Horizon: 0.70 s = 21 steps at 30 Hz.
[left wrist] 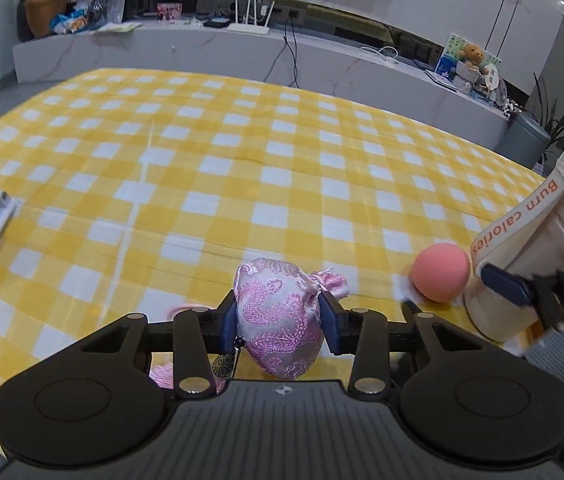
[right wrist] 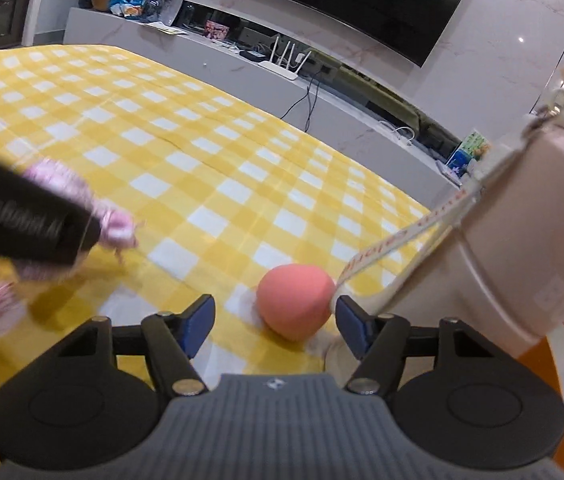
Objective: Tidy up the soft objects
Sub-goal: 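Grasp the pink embroidered pouch with the left tool while the right tool grasps the pink ball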
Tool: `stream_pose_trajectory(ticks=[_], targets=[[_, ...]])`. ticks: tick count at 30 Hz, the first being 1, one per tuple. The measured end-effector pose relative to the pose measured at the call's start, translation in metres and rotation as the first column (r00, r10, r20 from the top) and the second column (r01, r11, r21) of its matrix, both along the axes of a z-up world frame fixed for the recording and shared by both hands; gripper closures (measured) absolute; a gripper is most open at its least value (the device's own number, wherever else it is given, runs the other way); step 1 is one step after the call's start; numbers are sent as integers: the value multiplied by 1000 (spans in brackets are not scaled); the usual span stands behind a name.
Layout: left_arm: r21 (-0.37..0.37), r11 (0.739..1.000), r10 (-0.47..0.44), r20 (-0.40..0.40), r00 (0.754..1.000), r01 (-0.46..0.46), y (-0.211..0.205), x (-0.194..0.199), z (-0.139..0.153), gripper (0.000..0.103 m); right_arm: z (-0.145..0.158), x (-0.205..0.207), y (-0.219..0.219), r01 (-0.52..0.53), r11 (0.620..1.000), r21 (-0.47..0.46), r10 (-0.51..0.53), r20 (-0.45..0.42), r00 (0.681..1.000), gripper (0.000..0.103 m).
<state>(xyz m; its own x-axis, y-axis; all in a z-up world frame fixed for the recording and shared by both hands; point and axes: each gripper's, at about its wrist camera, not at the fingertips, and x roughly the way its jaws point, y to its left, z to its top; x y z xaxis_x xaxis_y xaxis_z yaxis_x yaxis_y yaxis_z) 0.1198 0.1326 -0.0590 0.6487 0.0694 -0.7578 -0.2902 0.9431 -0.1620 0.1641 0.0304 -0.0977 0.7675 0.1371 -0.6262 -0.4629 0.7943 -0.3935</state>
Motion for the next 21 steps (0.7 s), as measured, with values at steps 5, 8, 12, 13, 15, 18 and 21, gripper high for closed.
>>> stream_pose_trajectory(ticks=[5,8,12,13,15,18,21], targets=[[-43,999,24,3,1000,-24,6,-1,-2,56,-7,11,9,10,999,-36,-9,21,1000,38],[-48,998,30,6,1000,-30,7,-1,-2,56,-6,1,10,21,998,-66,-17,63,998,38],[-59,998,35,-4,999,-35,9,-1,-3,56,-1,-17,9,-23,999,-26,26,91,996,38],[-61,997,38,-5,999,-38,9,-1,-3,56,-1,-19,9,-43,999,-17,45,82,996,39],[-51,997,52,-5,999,-52,10,-2,-3,56,-2,-18,11,-73,997,-12,74,71,995,46],[-43,997,61,-10,998,-61,10,-3,-4,56,-6,-9,10,-66,998,-19,67,62,996,46],[-58,997,53,-22,998,-54,9,-1,-6,56,-7,-2,8,-43,999,-30,45,70,997,42]])
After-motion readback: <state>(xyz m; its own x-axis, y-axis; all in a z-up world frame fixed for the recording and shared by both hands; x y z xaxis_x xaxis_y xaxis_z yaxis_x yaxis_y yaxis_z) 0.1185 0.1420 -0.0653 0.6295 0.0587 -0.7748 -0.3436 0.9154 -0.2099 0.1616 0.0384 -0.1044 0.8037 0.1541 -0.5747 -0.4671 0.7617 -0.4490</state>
